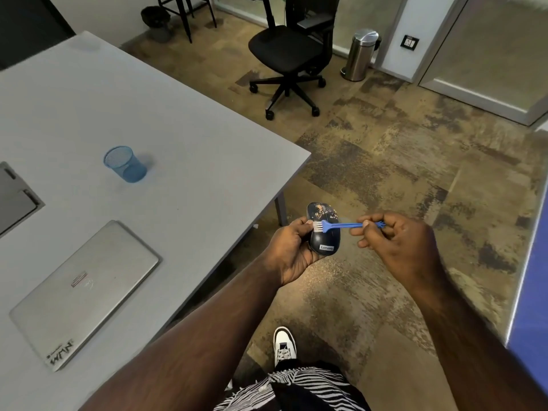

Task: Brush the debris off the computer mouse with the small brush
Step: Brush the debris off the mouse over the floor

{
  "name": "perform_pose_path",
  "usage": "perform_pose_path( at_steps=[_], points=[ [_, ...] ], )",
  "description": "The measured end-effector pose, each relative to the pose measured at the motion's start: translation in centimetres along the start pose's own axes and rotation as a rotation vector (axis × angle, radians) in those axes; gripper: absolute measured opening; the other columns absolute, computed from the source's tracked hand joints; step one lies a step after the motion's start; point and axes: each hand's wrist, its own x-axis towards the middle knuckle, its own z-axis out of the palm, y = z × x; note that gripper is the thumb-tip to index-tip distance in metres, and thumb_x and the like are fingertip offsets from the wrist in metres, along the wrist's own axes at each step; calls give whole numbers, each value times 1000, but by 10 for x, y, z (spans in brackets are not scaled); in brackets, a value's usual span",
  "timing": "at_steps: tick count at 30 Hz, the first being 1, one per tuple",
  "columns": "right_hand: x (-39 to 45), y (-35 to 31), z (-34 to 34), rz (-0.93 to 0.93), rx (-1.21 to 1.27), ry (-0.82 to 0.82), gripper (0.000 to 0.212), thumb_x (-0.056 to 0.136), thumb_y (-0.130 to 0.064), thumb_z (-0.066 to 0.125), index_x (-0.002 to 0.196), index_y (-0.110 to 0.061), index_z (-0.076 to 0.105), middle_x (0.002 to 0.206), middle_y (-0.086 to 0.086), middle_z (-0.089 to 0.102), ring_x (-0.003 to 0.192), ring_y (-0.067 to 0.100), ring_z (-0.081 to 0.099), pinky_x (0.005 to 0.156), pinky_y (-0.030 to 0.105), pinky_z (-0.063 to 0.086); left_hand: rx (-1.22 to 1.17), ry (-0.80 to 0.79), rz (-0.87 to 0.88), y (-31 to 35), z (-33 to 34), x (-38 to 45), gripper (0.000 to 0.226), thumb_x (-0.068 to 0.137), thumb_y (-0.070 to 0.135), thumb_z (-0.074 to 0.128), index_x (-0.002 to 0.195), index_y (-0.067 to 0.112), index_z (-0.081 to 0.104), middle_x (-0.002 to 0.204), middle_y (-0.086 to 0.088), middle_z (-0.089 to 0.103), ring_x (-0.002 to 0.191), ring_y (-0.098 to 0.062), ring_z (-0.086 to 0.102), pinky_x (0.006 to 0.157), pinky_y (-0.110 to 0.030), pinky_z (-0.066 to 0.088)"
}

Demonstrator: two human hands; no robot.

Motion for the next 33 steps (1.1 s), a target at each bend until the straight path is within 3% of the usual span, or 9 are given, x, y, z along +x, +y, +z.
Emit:
perform_pose_path(
  at_steps=[5, 9, 13, 15, 18, 21, 25, 29, 33],
  points=[
    [9, 10, -9, 125, -61, 176, 12, 95, -22, 61, 93, -30, 70, 71, -17, 75, 62, -1, 73, 62, 37, 63, -35, 14, -13, -2, -3, -1, 36, 101, 9, 35, 132, 1, 52, 124, -19, 63, 106, -28, 66, 96, -50, 49],
    [1, 9, -11, 106, 60, 49, 18, 93, -16, 62, 90, -31, 71, 78, -14, 78, 61, 8, 75, 60, 25, 61, -39, 9, -15, 0, -2, 0, 36, 101, 9, 34, 132, 0, 51, 129, -21, 61, 112, -30, 63, 101, -52, 46],
    [3, 15, -15, 155, -43, 141, 21, 93, -18, 62, 85, -36, 68, 74, -19, 76, 62, 4, 74, 61, 38, 63, -34, 1, -6, 1, 1, -1, 37, 100, 8, 34, 131, 2, 52, 125, -18, 63, 110, -29, 63, 95, -49, 51],
    [4, 15, -20, 146, 24, 185, 16, 92, -21, 62, 85, -34, 68, 75, -19, 77, 62, 5, 75, 60, 33, 62, -51, -1, -6, 1, 1, -1, 38, 100, 8, 34, 133, 2, 51, 123, -18, 64, 108, -28, 65, 93, -48, 52],
    [-1, 8, -18, 104, 140, 77, 10, 85, -31, 62, 88, -32, 71, 77, -12, 78, 61, 10, 75, 56, 21, 59, -55, -11, 1, 3, 1, -1, 37, 100, 8, 34, 132, 2, 52, 121, -18, 66, 106, -27, 66, 94, -48, 52],
    [-3, 9, -15, 89, 14, 51, 17, 91, -20, 64, 87, -35, 69, 77, -18, 77, 62, 5, 75, 62, 29, 62, -54, -19, 9, 4, 3, 0, 35, 100, 9, 34, 126, 4, 56, 120, -16, 67, 106, -27, 66, 96, -48, 50],
    [3, 9, -22, 116, 2, 157, 9, 85, -39, 60, 85, -38, 69, 78, -20, 76, 64, 15, 76, 61, 47, 63, -49, -20, 12, 4, 0, -1, 36, 100, 9, 34, 129, 5, 55, 123, -17, 64, 108, -27, 65, 97, -49, 50],
    [-1, 3, -14, 52, 26, 26, 10, 84, -38, 61, 85, -39, 71, 77, -17, 78, 63, 5, 75, 61, 29, 62, -38, -46, 9, 3, 1, -1, 34, 99, 9, 34, 121, 6, 59, 113, -15, 71, 99, -26, 69, 93, -47, 52],
    [8, 10, -20, 94, -69, 175, 9, 88, -31, 62, 93, -32, 70, 66, -13, 74, 62, 1, 73, 62, 39, 63, -29, -48, 2, 3, 1, -2, 34, 99, 8, 35, 121, 6, 60, 113, -15, 70, 101, -26, 68, 95, -48, 50]
  ],
)
